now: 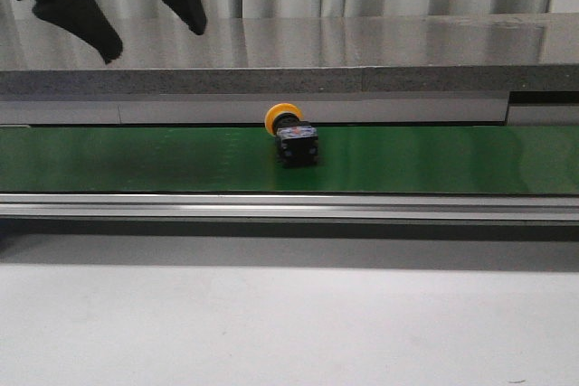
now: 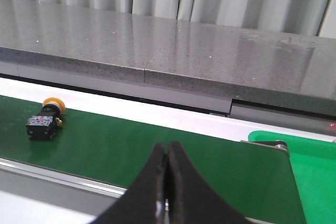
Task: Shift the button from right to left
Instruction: 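Lower the open left gripper over the button on the belt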
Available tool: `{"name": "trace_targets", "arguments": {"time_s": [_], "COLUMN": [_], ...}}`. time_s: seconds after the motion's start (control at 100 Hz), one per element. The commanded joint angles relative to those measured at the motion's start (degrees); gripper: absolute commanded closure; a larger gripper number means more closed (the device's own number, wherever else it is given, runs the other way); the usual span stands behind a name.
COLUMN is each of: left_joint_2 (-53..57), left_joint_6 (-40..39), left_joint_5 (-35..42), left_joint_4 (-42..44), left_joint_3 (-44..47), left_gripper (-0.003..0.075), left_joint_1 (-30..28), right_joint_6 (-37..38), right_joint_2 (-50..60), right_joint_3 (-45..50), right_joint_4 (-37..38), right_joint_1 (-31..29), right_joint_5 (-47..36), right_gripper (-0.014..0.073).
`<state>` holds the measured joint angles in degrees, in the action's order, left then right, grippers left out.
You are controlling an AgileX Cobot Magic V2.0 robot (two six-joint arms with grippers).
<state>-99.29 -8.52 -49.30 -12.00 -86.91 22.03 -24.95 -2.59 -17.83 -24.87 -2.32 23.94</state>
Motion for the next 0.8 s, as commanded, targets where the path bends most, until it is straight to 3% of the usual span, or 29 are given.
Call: {"name": "trace_targets", "arguments": {"time_s": [0.0,0.22,0.79], "left_joint_2": [0.4,-2.9,-4.9], "left_joint_6": [-1.7,-10.0,-11.7], "left_joint_5": [-0.1,-3.6,-4.3], "left_joint_4": [-0.7,10.6,8.7], "left_joint_3": [-3.7,-6.6,-7.2], "left_gripper": [0.0101,0.0101,0.0101], "left_joint_1": [2.3,7.4,8.3], "right_joint_6": [-0.4,-0.4,-0.4], "right_joint_2": [-0.5,-0.5,-0.5], "right_joint_3": [-1.4,-1.4,-1.4], "right_joint_4": [-1.0,-1.0,-1.0], "right_joint_1": [0.1,0.1,0.1], "right_joint_5": [-3.9,-3.9,-3.9], "right_gripper": [0.0660,0.0660,0.0660]}}
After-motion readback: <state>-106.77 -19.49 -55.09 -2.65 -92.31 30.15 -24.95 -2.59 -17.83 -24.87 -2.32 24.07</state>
